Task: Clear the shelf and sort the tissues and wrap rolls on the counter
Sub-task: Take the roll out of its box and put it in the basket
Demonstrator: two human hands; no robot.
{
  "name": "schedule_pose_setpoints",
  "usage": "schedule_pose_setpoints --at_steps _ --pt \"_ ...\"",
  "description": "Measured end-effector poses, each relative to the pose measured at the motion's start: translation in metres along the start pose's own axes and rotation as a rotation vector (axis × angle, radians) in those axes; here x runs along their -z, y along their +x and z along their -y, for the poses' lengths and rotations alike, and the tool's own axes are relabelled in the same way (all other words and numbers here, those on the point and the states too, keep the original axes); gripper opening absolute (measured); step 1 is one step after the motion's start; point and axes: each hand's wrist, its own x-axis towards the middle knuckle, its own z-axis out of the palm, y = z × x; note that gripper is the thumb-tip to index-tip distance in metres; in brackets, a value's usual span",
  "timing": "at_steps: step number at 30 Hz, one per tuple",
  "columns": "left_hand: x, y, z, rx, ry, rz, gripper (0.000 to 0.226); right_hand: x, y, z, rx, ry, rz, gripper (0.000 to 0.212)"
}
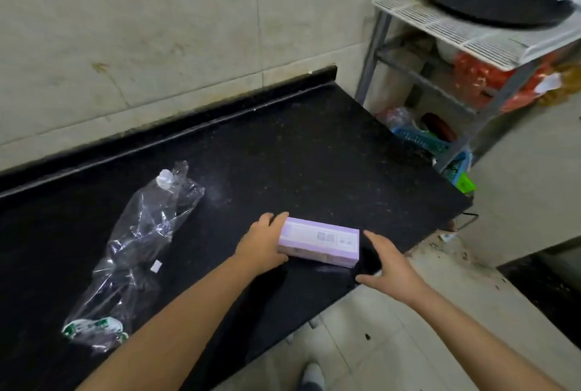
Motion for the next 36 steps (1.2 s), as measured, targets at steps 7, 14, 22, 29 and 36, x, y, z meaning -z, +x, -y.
schedule_pose_setpoints --at_steps 7,14,22,29,36 --pt "-0.008 0.016 0.002 0.071 -0.087 0.025 0.078 -0.006 0.029 0.010 0.052 0.131 0.029 0.076" --pt "0.010 -0.026 0.035 0.093 -0.370 -0.229 0.082 0.018 0.048 0.059 0.040 0.510 0.099 0.042" --pt "0.018 -0.143 0.111 0.327 -0.488 -0.443 0.094 -0.038 0.036 0.183 0.022 0.702 0.412 0.010" --pt "0.022 -0.286 0.193 0.494 -0.714 -0.699 0.101 -0.121 -0.026 0.298 -0.064 0.728 0.702 0.027" --pt "-0.010 -0.437 0.278 0.621 -1.213 -0.861 0.068 -0.237 -0.111 0.403 -0.120 0.710 1.059 0.029"
